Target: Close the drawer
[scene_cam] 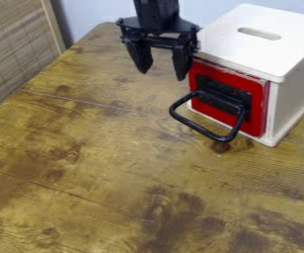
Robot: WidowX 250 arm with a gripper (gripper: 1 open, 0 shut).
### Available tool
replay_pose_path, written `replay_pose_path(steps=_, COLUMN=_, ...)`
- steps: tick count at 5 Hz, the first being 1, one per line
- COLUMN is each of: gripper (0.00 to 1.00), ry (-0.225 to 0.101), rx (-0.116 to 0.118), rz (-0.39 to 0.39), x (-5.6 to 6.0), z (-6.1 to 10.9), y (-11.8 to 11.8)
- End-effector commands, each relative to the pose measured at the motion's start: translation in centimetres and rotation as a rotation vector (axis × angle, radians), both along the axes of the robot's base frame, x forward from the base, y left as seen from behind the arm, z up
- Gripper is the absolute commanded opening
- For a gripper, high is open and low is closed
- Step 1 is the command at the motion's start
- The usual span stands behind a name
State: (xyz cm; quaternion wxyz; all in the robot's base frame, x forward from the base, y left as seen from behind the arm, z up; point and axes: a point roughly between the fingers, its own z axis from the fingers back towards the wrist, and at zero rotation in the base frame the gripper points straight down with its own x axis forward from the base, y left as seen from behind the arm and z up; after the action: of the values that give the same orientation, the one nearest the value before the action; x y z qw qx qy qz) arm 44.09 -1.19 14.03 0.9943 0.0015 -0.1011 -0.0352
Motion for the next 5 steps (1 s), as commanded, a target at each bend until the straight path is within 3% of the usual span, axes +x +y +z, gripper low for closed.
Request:
replay_pose_path(steps=1, gripper=1.0, ry=-0.107, rx=0.011, rz=-0.018, x=0.5, z=4.0, y=1.0)
replay_pose_path(steps=3, gripper=1.0, ry=-0.089, rx=0.02, rz=0.047, x=0.1, z=2.9, y=0.9)
replay_pose_path(steps=5, gripper=1.0, ry=-0.079, rx=0.025, rz=0.012, x=0.1, z=2.8, y=0.4)
